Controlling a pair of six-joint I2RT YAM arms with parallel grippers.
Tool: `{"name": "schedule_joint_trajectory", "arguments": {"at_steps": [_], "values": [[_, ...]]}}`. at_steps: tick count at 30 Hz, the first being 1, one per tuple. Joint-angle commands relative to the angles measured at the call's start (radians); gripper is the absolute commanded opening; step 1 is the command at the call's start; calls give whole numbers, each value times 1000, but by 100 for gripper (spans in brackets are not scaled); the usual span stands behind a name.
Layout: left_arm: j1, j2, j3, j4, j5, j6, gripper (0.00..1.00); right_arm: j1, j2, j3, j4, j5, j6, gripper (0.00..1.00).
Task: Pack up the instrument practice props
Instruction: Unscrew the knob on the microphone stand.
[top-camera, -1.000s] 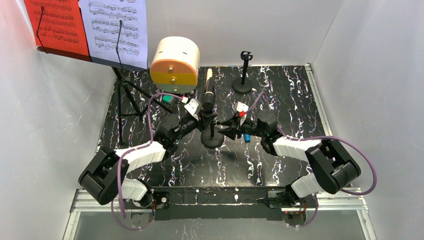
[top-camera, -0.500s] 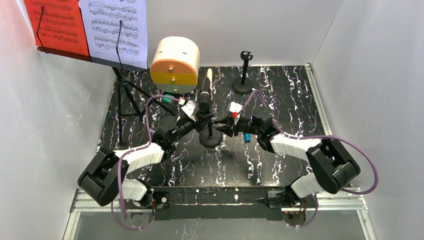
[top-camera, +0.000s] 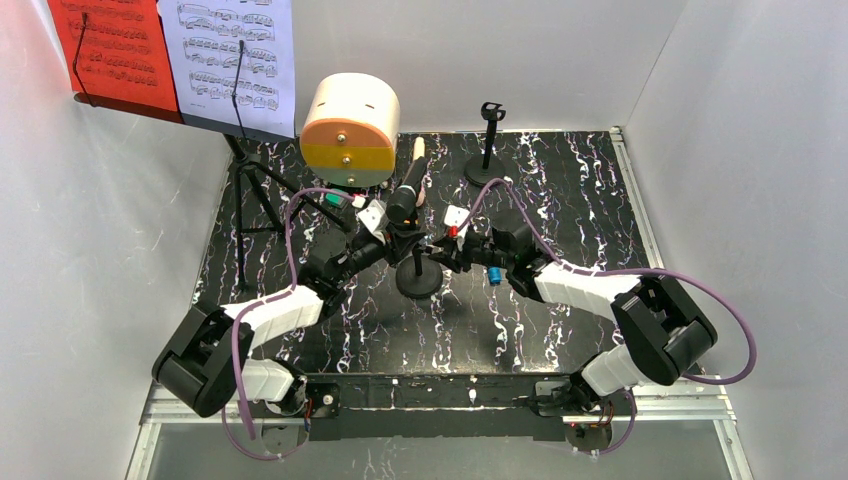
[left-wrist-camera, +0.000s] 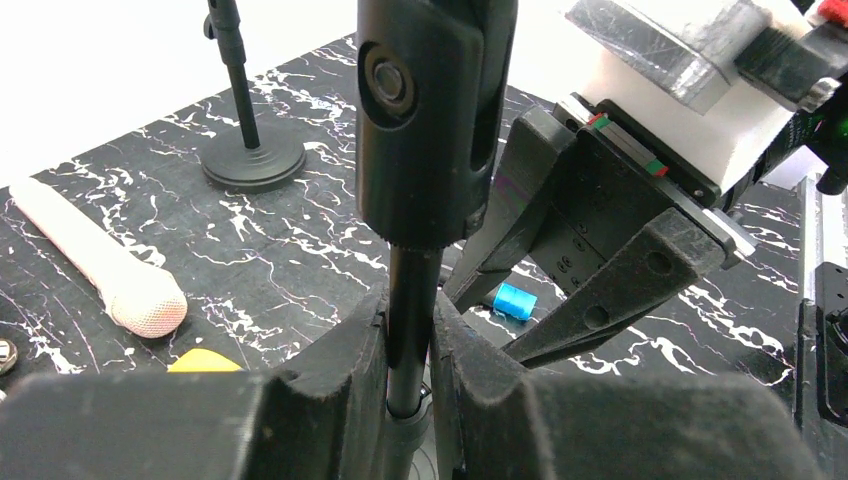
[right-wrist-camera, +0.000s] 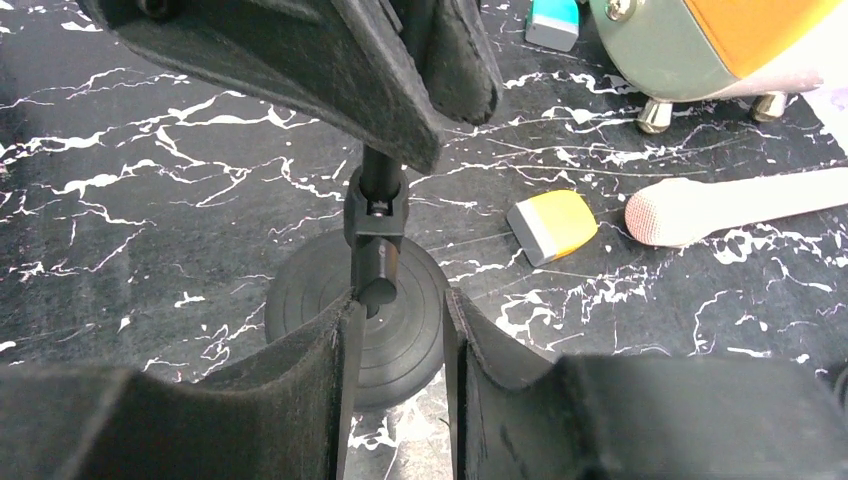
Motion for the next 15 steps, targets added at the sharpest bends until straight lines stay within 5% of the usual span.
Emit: {"name": "schedule_joint_trajectory", "arguments": {"at_steps": [1,10,15], "values": [[8,-27,10,-57,54,-41,0,20,-16,76,-59,-9,-50,41],[8,-30,15,-82,60,-55,0,74,-16,121,-130,49,-107,38],[8,-46,27,-140,31,-56,0,120,-8,146,-217,127,-183,9]]}}
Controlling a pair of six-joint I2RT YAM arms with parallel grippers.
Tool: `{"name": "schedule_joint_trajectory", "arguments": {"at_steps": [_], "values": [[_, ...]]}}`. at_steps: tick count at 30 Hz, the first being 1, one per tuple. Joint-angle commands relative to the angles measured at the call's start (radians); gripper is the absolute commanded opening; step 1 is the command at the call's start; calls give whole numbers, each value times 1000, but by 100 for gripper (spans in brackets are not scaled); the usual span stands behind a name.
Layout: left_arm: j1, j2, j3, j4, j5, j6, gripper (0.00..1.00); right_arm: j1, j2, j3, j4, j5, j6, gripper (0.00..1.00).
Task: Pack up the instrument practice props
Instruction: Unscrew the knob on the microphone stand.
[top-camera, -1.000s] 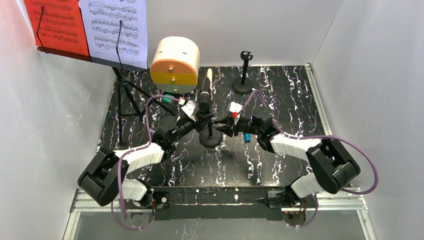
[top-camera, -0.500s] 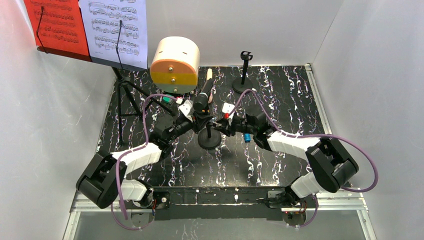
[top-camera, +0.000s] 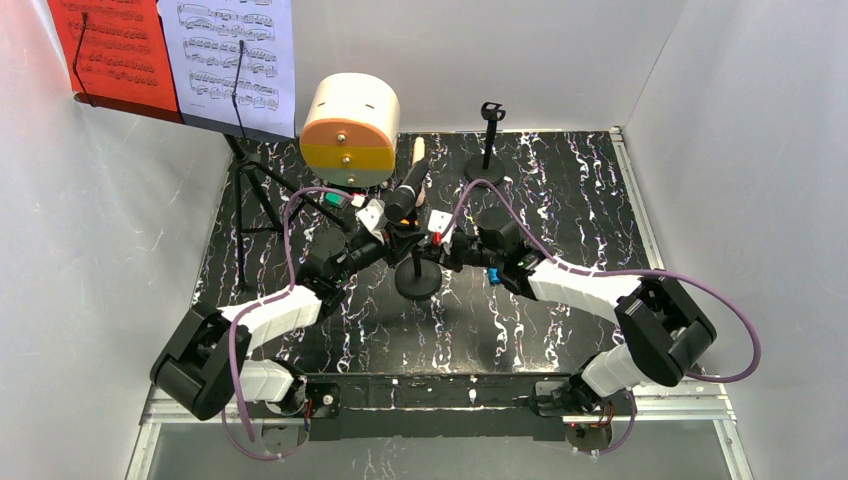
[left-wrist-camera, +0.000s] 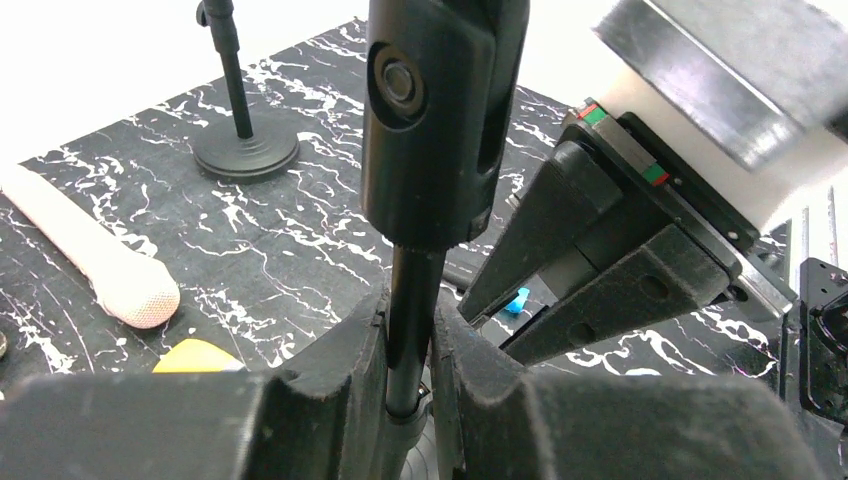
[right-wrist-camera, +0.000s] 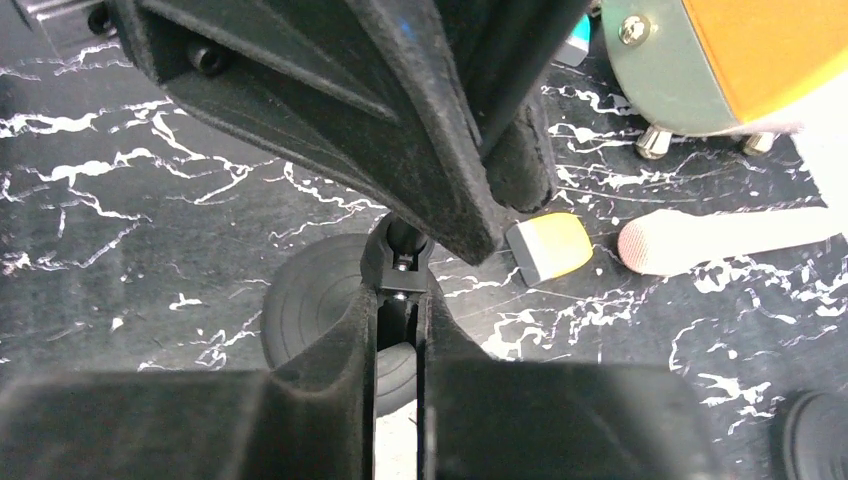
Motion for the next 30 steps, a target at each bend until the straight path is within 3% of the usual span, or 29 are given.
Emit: {"name": "schedule_joint_trajectory", "arguments": {"at_steps": [1,6,10,12,15,17,25,30], "values": [[-1,-36,29,-129,-1,-41,0,51,-7,57,-84,90,-97,1],[-1,-63,53,-243,-49,-31,0,147,-5,48,-124,326,-218,1],[-1,-78,80,-338,-90,-25,0,289,42,22,-107,643,-395,1],[-1,-79,92,-372,-104,-25,0,362,95,6,-64,813,-512,1],[-1,-77,107,-413,-126,-32,0,448,173,-62,177,1006,-715,1],[-1,-76,118,-440,-147,-39,0,475,211,-100,301,1057,-810,1],[-1,-87,118,-469,-174,-42,0,510,245,-108,393,1073,-869,1],[1,-101,92,-445,-188,-31,0,515,209,-94,320,1035,-762,21]]}}
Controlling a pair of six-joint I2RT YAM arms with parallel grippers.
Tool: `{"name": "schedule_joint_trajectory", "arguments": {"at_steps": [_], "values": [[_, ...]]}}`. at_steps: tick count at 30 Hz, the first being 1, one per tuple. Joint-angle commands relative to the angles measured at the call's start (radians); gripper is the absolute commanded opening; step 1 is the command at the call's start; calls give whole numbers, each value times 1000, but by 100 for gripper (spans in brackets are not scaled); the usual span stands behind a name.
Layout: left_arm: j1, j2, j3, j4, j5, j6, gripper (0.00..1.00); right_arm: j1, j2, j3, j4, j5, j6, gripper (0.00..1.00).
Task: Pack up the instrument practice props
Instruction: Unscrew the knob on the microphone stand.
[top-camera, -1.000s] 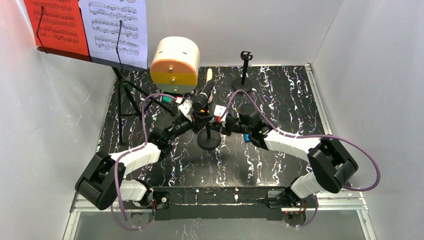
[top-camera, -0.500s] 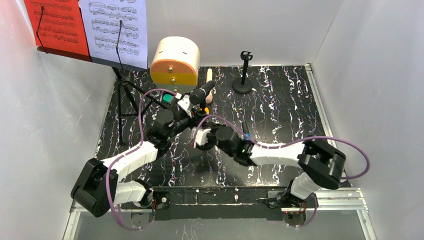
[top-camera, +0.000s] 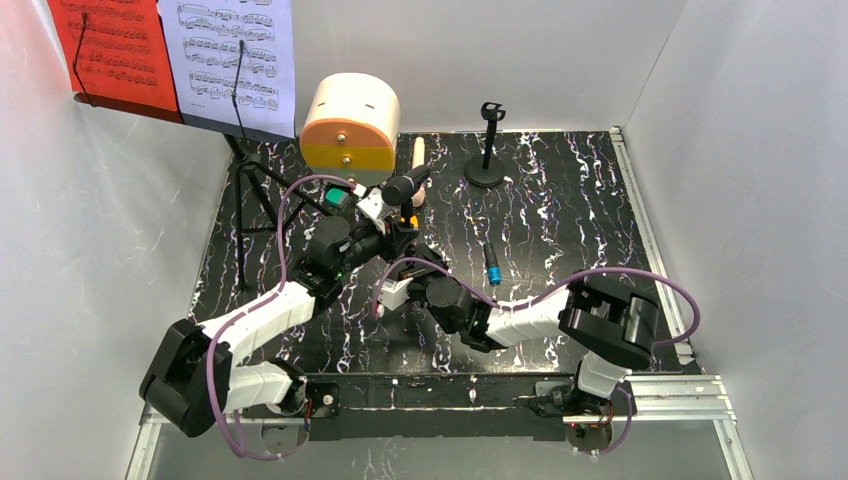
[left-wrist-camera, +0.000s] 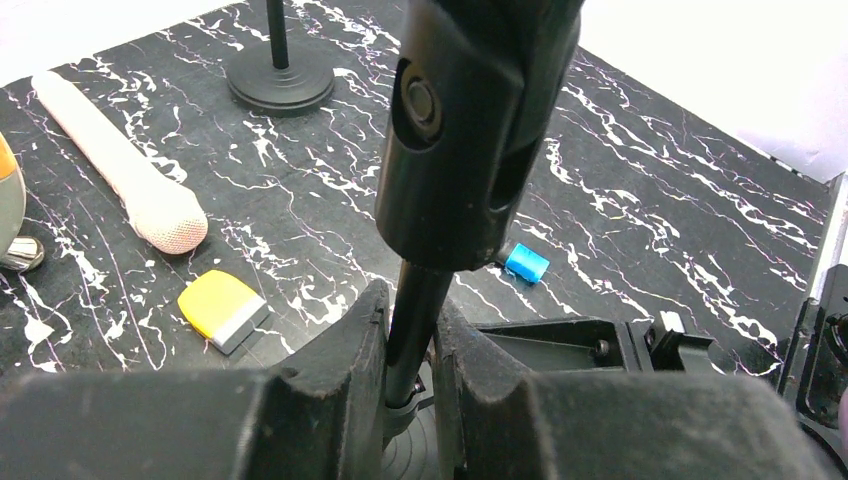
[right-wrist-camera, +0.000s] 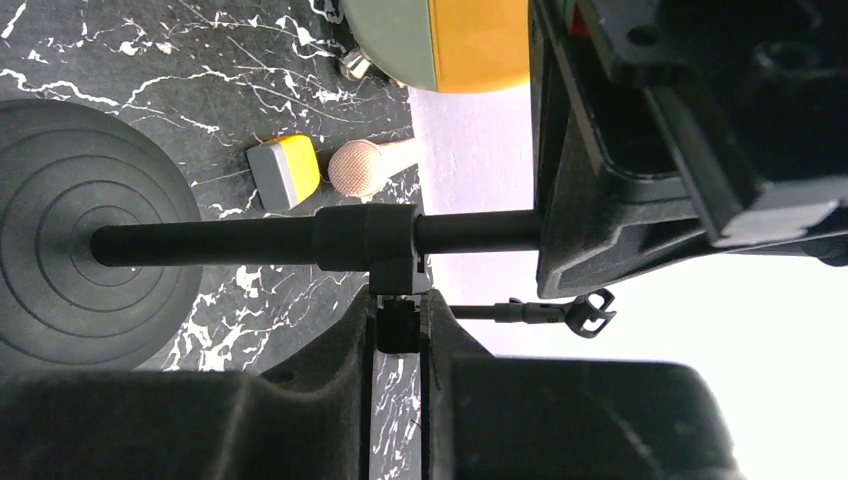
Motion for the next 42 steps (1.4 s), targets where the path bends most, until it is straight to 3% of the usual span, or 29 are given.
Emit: {"name": "schedule_joint_trajectory", "arguments": {"at_steps": [1,8,15,19,25,30,42], "values": [[3,-13,-19,-66,-62,-30,0,47,-24,-16,-152,-80,59,27],[4,-23,-88,40,-69,-20,0,-13,-177,-6,-318,-289,482,62],[4,-28,-124,103,-57,-3,0,-214,-335,-53,-346,-674,904,75],[4,-38,-135,118,-55,3,0,-355,-391,-121,-221,-913,1198,82],[4,-54,-141,123,-51,6,0,-480,-358,-175,22,-1075,1639,84],[4,-59,-141,123,-41,9,0,-534,-247,-158,160,-1089,1973,82],[4,-45,-136,129,-15,3,0,-554,-54,-70,289,-1139,2176,67]]}}
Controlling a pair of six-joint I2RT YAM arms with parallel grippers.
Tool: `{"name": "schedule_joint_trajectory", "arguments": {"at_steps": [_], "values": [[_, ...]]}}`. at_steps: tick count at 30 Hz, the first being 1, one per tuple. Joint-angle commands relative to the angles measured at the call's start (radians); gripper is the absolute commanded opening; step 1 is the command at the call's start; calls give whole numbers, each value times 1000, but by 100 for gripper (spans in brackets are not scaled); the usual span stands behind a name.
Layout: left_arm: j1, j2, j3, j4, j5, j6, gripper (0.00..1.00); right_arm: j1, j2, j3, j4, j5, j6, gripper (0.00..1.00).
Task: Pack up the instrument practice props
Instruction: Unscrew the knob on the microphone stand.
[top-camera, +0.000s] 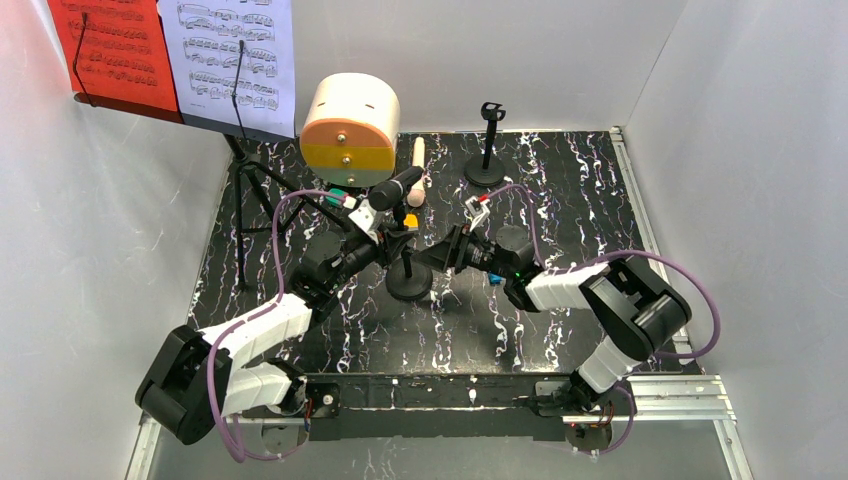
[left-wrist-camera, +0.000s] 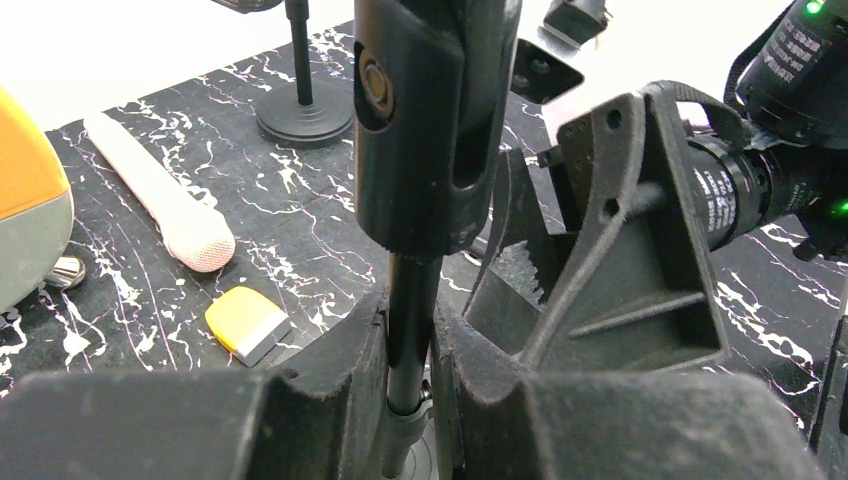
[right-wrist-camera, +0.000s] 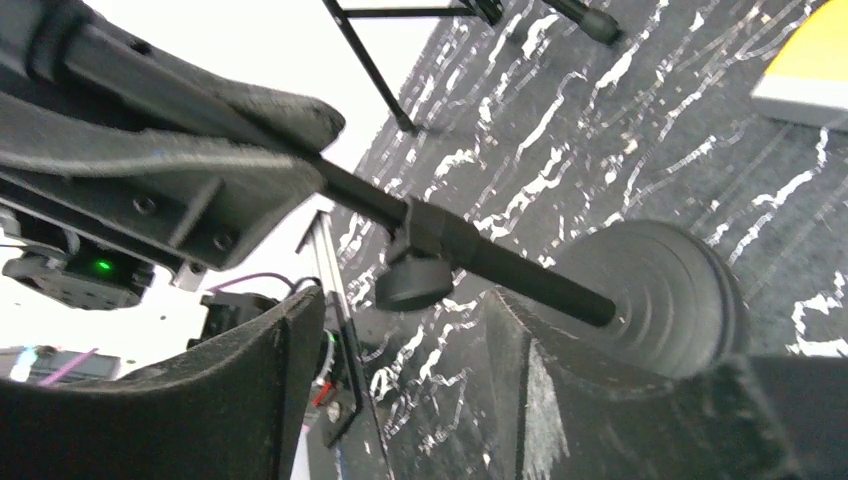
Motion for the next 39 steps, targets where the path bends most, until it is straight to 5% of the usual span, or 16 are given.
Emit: {"name": "schedule_joint_trajectory", "arguments": {"at_steps": [1,9,19,21,28,34,39], "values": [[4,-3,-17,-55,16,-16,0,-16,39,68,132,-53,105,65],[4,9,-13,-55,17,-16,0,-38,127,78,223,-132,198,47],[4,11,-12,-55,22,-16,0,-51,165,96,256,-209,192,4],[4,9,-12,-55,20,-17,0,-51,162,118,209,-242,136,1],[4,13,-9,-55,16,-26,0,-41,79,199,-159,-292,-296,1],[4,29,-1,-55,20,-38,0,101,-48,289,-674,46,-943,1],[4,31,0,-56,24,-42,0,262,-82,240,-716,388,-1312,1]]}}
